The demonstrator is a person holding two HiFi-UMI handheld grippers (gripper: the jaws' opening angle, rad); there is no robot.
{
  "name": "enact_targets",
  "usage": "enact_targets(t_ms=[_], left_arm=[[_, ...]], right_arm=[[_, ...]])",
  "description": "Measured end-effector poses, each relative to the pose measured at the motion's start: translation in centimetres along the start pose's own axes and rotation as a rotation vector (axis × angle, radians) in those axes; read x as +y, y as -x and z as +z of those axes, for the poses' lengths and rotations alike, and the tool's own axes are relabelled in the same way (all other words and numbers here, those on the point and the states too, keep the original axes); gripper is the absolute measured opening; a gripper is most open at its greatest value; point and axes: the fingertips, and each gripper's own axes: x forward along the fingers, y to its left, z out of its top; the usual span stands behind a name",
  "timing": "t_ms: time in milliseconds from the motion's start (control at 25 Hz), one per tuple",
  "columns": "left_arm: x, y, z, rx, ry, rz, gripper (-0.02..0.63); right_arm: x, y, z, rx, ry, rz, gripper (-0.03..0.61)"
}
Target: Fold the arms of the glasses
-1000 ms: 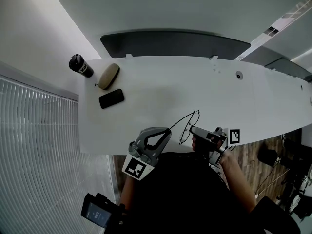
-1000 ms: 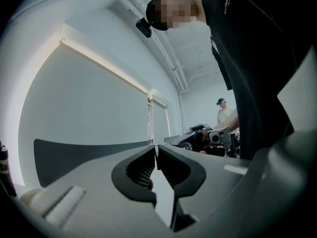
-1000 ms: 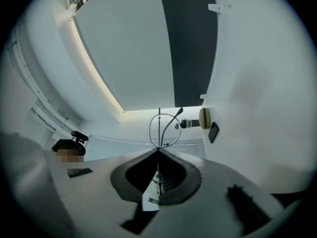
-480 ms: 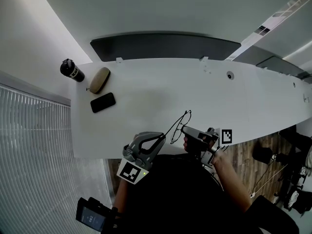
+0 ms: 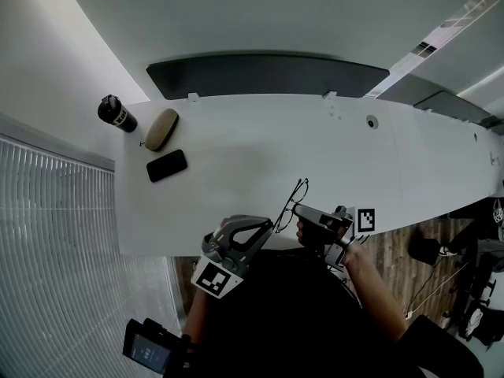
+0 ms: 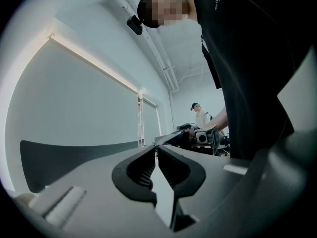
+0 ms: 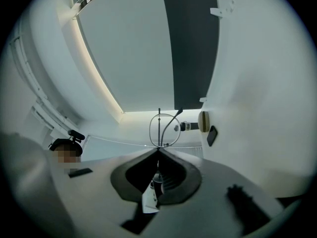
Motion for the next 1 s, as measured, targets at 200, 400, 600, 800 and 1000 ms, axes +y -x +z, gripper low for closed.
enact_targets(t_ms=[200, 400, 600, 800, 1000], left_arm=[[1.8, 1.4, -1.4, 0.023, 0.039, 0.045, 0.028], [4.4, 4.1, -4.5, 0.091, 0.215, 0.203, 0.026], [3.4, 4.5, -6.2, 0.151, 0.126, 0.112, 0.026], [1.0, 4.2, -9.2, 0.266, 0.122, -0.016, 0.026], [-1.0, 3.7, -10.5, 0.282, 0.101, -0.089, 0.026]], right_arm=[[-1.3, 0.9, -0.6, 0.076, 0.059, -0.07, 0.011], [-3.2, 2.4, -1.4, 0.142, -0.002, -0.094, 0.011], [-4.0, 2.5, -0.3, 0.08, -0.055, -0.053, 0.011], [-4.0, -0.3, 1.4, 0.039, -0.042, -0.03, 0.011], [-4.4, -3.7, 1.6, 0.052, -0.02, -0.027, 0.011]])
